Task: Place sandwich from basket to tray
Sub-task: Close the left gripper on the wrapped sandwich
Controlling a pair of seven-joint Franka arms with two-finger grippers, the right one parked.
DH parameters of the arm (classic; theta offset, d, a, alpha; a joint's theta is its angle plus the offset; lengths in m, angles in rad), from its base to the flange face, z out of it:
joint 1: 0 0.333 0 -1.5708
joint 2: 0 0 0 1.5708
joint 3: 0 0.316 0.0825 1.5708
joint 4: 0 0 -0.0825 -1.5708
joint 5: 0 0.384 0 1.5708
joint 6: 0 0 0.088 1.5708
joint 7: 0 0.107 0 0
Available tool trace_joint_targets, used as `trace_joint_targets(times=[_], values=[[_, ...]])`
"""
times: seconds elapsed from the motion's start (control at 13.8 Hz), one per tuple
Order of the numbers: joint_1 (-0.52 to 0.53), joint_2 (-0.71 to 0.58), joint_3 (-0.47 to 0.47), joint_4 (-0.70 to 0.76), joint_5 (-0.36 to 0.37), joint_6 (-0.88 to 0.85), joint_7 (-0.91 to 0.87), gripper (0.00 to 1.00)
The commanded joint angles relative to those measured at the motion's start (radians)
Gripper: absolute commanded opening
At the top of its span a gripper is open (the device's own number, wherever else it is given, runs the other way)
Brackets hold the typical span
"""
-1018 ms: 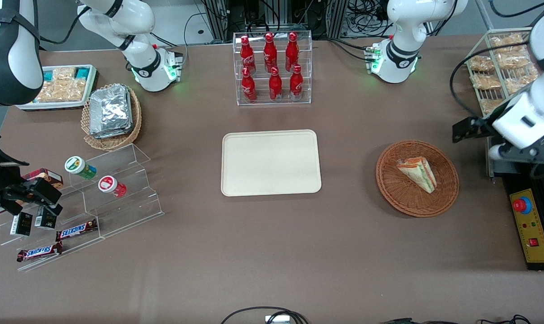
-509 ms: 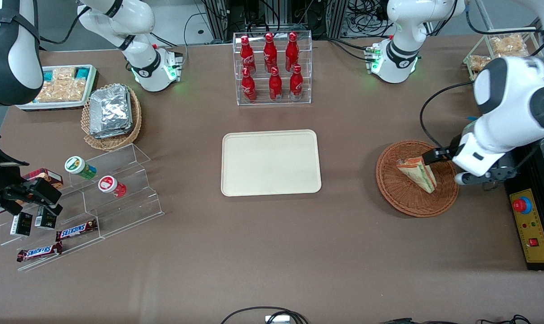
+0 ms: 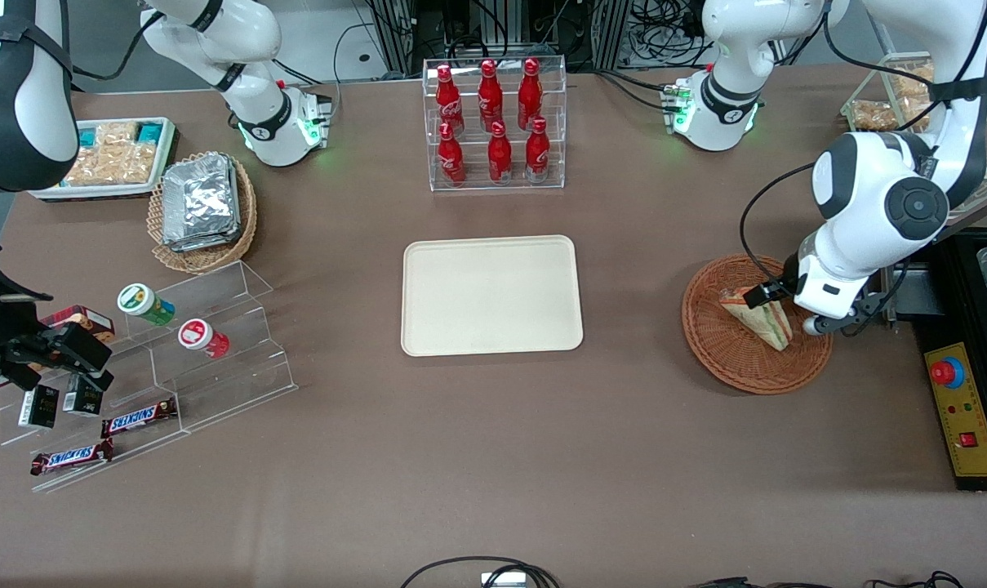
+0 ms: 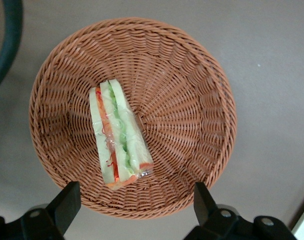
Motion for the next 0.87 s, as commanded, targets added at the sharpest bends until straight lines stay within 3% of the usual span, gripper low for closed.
trace_joint_targets(times=[0.0,0.44,0.8], values=[[0.004,-0.002,0.013,-0.061,0.012,0.083,-0.087,1.0],[0.047,0.072,0.013,-0.084,0.012,0.172,-0.205,1.0],[0.042,0.142,0.011,-0.143,0.012,0.353,-0.317,1.0]])
